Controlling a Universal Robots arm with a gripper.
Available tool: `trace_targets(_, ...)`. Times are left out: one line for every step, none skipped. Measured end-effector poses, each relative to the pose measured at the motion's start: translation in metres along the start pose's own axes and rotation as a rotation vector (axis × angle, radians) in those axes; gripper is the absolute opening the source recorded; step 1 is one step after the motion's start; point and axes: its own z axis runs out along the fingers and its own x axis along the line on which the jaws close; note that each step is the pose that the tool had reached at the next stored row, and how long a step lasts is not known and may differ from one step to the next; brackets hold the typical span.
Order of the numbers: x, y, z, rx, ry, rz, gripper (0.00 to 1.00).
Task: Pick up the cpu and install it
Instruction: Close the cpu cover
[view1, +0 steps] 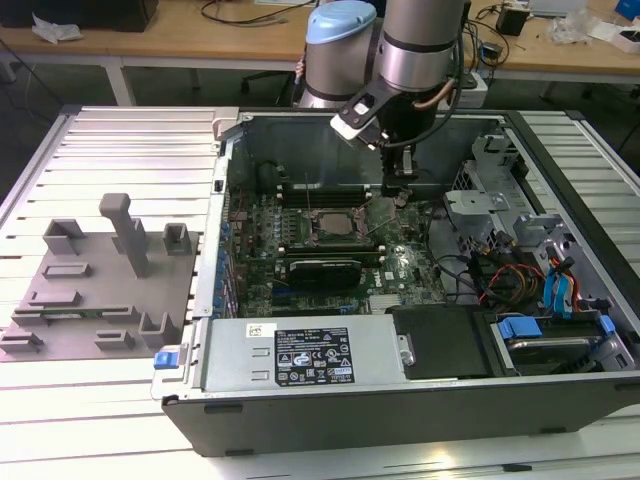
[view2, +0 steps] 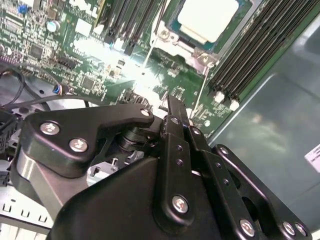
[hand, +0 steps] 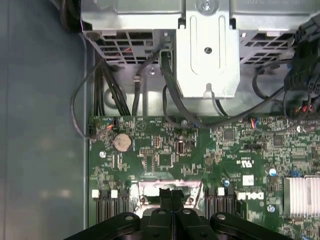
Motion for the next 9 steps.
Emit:
trace_targets(0.0000, 0.0032, 0.0002, 0.0000, 0.0000, 0.000, 0.11)
trace_targets(0.0001, 0.0082, 0.0004, 0.0000, 0.0000, 0.000, 0.11)
trace_targets(0.0001, 0.0105, 0.0005, 0.0000, -0.0001, 0.000, 0.11)
trace_targets(0.0001, 0.0136, 0.0006, 0.0000, 0.0000, 0.000, 0.11)
trace_targets(0.0002, 0.0168, 0.0008, 0.0000, 0.0000, 0.000, 0.11)
trace_targets(0.0002, 0.0192, 0.0009, 0.0001, -0.0001, 0.000, 0.11)
trace_targets(0.0003, 0.0217, 0.0011, 0.0001, 0.0000, 0.000, 0.11)
trace_targets(0.0004, 0.0256, 0.0015, 0.0007, 0.0001, 0.000, 0.11)
trace_targets(0.0004, 0.0300, 0.0042, 0.0046, -0.0001, 0.000, 0.11)
